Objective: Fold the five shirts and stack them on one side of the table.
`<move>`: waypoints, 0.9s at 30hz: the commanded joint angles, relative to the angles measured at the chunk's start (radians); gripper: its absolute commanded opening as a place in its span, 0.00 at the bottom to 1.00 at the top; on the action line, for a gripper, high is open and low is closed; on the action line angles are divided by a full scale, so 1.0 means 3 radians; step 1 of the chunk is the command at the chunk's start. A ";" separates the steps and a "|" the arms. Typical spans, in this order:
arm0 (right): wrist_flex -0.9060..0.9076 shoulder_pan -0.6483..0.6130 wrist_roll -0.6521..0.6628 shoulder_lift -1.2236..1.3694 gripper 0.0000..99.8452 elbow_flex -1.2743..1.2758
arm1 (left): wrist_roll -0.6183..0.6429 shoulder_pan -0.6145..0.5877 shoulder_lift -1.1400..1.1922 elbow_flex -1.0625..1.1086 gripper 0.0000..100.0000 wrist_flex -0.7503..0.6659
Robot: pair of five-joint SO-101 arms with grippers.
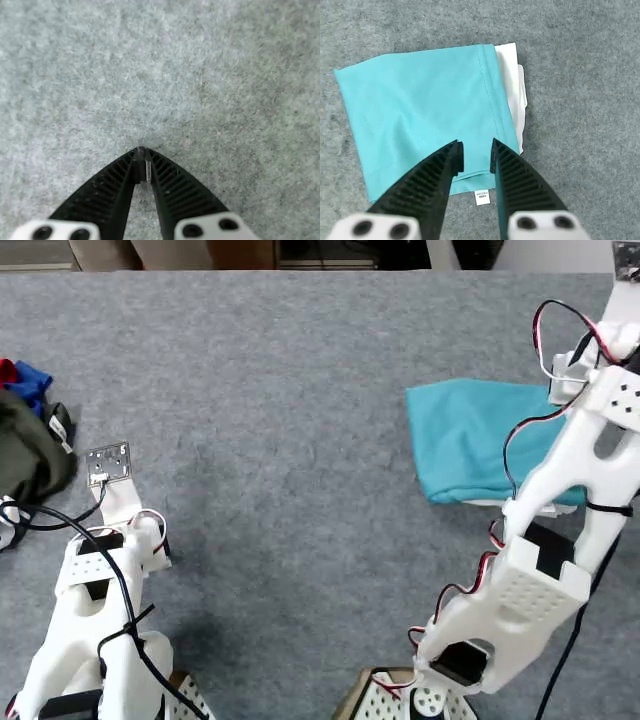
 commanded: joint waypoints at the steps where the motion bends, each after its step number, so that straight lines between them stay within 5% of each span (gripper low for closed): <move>1: 0.0056 -0.0043 -0.0010 -0.0197 0.10 -0.0166 | -0.0010 0.0041 -0.0028 0.0010 0.02 0.0015; 27: 0.0061 0.0028 -0.0015 -0.0202 0.10 -0.0171 | -0.0010 0.0041 -0.0028 0.0010 0.02 0.0015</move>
